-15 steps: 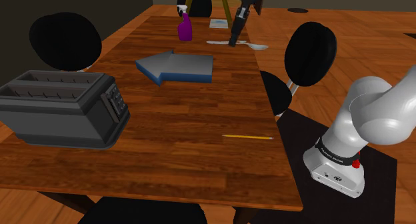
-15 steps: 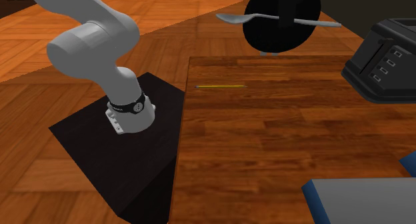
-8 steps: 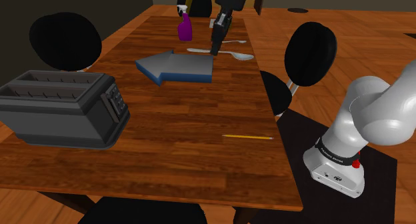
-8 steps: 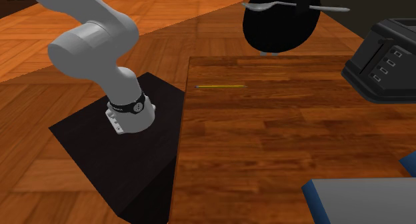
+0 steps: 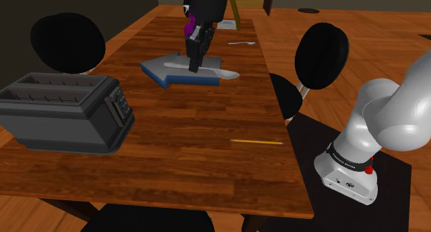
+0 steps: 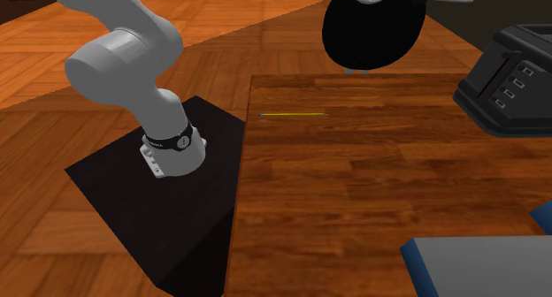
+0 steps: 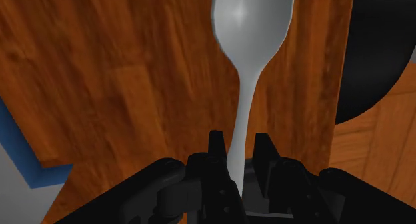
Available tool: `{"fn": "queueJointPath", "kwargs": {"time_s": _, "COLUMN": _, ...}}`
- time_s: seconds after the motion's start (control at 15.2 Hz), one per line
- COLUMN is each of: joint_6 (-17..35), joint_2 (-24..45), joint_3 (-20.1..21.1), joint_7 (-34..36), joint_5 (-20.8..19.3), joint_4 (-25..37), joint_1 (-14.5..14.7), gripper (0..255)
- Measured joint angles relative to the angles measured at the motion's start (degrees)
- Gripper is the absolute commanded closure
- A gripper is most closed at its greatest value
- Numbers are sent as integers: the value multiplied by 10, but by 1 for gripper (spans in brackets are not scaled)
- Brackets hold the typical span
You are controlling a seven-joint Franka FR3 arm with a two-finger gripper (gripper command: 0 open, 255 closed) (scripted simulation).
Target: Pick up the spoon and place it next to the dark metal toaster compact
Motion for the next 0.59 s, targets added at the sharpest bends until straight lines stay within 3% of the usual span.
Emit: {"fn": "queueJointPath", "kwargs": {"time_s": 0.59, "joint_6": -14, "joint_2": 148, "joint_3": 72, "joint_7": 128, "joint_5": -67, "joint_4": 167, "joint_1": 40, "gripper": 255}}
